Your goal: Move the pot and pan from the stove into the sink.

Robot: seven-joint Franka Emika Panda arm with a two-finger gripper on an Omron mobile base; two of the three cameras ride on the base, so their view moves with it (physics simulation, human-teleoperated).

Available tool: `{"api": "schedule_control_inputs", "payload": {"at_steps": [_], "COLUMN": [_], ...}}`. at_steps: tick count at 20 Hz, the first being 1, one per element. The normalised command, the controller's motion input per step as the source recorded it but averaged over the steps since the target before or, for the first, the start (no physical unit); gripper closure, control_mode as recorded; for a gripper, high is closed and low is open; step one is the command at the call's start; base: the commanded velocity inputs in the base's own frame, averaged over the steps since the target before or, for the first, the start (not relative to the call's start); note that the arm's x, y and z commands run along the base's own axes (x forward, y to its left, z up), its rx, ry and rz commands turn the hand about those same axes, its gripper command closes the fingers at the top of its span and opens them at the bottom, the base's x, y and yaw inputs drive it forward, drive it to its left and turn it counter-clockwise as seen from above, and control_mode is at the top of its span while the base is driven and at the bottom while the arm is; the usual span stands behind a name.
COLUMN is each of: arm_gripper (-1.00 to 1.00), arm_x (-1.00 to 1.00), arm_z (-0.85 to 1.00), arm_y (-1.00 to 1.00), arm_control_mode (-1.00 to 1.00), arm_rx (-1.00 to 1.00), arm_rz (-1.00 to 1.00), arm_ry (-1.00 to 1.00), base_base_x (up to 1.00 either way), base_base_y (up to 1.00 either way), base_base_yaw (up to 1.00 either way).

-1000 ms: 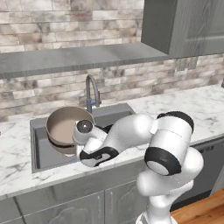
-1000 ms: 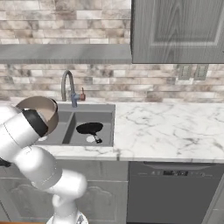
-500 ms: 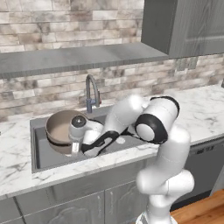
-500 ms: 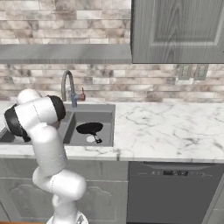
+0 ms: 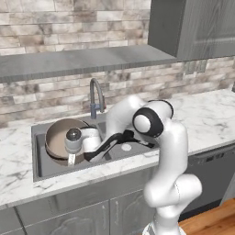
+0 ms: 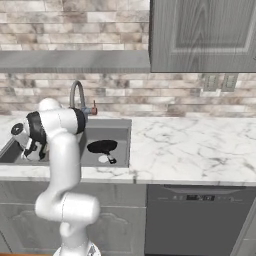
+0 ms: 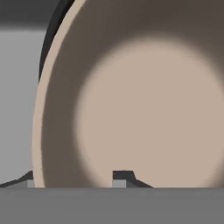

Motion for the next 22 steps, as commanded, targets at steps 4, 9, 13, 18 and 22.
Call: {"api": "schedule_control_inputs", "payload": {"at_steps": [4,9,13,18,22], "arm_gripper": [1.00,-1.00,-1.00,-1.00,-1.00], "arm_x": [0.03,0.05,0.00,-0.12,-0.24], "arm_z": [-0.02,0.14,0.87,1.00,1.00], "arm_y": [0.01,0.04,0.00,0.00,0.00], "arm_control_mode": [-1.00,-1.00,-1.00,-1.00,-1.00], "arm_rx": [0.00,0.00,0.05,0.06,0.05], "arm_rz": [0.00,-0.05,-0.06,0.00,0.00], "arm_ry": [0.00,0.00,-0.02,0.00,0.02], "base_base_x": [0.00,0.00,0.00,0.00,0.00], "base_base_y": [0.00,0.00,0.00,0.00,0.00], "base_base_yaw": [0.00,0.00,0.00,0.00,0.00]}}
